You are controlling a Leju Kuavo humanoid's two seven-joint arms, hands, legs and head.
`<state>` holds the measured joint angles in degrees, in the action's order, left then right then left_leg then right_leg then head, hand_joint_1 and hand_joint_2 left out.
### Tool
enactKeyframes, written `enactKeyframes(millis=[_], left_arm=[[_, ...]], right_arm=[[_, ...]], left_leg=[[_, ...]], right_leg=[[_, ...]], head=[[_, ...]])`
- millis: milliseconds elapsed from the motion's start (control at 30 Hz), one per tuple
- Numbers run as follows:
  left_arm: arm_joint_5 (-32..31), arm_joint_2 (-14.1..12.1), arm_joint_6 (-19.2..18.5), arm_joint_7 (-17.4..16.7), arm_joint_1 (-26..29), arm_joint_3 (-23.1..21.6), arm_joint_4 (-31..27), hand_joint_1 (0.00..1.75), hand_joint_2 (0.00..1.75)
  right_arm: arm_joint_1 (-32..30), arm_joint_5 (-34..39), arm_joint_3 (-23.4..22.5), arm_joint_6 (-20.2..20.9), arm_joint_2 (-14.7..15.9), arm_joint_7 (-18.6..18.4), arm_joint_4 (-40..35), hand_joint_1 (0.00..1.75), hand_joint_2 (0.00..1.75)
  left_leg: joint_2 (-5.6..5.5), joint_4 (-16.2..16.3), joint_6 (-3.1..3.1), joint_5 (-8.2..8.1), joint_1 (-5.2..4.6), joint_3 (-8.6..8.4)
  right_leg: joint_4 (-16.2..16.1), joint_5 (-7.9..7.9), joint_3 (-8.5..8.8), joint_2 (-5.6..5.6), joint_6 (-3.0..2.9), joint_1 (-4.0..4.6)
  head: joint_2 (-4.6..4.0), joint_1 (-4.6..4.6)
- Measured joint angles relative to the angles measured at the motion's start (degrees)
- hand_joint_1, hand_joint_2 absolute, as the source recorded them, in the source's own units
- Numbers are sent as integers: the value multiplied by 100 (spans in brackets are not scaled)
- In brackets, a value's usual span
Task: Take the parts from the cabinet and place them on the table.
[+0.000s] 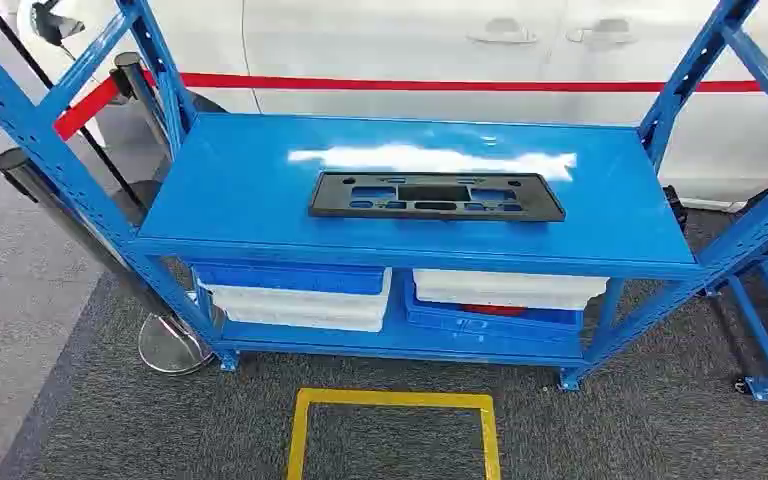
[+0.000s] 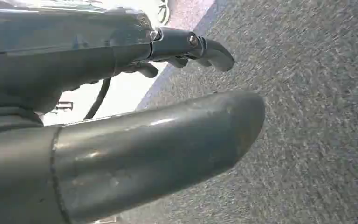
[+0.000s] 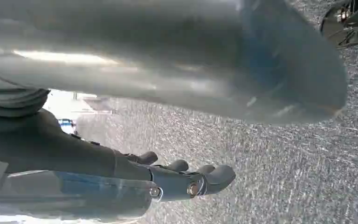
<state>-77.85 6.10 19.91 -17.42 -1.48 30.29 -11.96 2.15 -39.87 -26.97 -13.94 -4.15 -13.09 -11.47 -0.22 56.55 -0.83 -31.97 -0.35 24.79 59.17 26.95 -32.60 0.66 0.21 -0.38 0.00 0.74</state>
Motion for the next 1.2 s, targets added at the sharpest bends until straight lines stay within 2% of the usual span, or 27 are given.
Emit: enactKeyframes(millis=[533, 567, 633, 667, 900, 933, 967, 1000, 1100, 1133, 1200], left_arm=[[-9, 2, 0, 63, 0, 0, 0, 0, 0], [-9, 2, 0, 63, 0, -2, 0, 0, 175], [-15, 4, -13, 65, 0, -2, 0, 0, 175], [-26, 7, -20, 65, 0, -2, 0, 0, 175], [-79, 26, -26, 85, -1, -2, 0, 0, 175], [-85, 26, -13, 83, 0, -2, 0, 0, 175], [-96, 28, -7, 83, 0, -2, 0, 0, 175], [-111, 28, -9, 83, 1, 0, 0, 0, 175], [-205, 28, -72, 63, 3, 0, 0, 0, 175], [-219, 28, -92, 65, 1, 0, 0, 0, 175], [-254, 28, -116, 90, -2, 0, 0, 0, 175]], right_arm=[[0, -70, -96, 26, 0, 50, 0, 0, 0], [0, -70, -96, 26, 2, 50, 0, 0, 0], [0, -144, -96, 28, 0, 59, 0, 0, 0], [1, -197, -96, 39, 0, 61, 0, 0, 175], [2, -577, 37, 81, 0, 61, 0, 0, 175], [3, -607, 52, 85, 0, 109, 0, 0, 0], [4, -653, 68, 79, 0, 206, 0, 0, 0], [2, -697, 85, 19, 0, 487, 0, 0, 0], [66, -900, 203, -480, -35, 1906, -4, 0, 0], [147, -974, 241, -629, -53, 2208, -22, 0, 175], [409, -1141, 372, -842, -147, 2702, -118, 0, 175]], left_leg=[[0, -1, 0, 0, 1, 0], [0, -1, 0, 0, 1, 0], [0, -1, 0, 0, 1, 0], [0, -1, 0, 0, 0, 0], [0, -1, 0, 0, 0, 0], [0, -1, 0, 0, 0, 0], [0, -1, 0, 0, 1, 0], [0, -1, 0, 0, 1, 1], [3, -2, 0, 0, 3, 2], [4, -2, 0, 1, 5, 2], [7, -1, 0, 3, 5, -3]], right_leg=[[0, 0, 1, 0, 0, 1], [0, 0, 1, 0, 0, 1], [0, 0, 1, 0, 0, 1], [0, 0, 1, 0, 0, 0], [0, 0, 1, 0, 0, 0], [0, 0, 1, 0, 0, 0], [0, 0, 1, 0, 0, 0], [0, 0, 1, -1, 0, 0], [1, -1, 3, 3, 0, 0], [1, -3, 4, 5, 2, 0], [1, -6, 4, 8, 3, 1]], head=[[0, 0], [0, 0], [0, 0], [0, -2], [0, -2], [0, -2], [0, -2], [0, 0], [0, -2], [0, -2], [0, -2]])
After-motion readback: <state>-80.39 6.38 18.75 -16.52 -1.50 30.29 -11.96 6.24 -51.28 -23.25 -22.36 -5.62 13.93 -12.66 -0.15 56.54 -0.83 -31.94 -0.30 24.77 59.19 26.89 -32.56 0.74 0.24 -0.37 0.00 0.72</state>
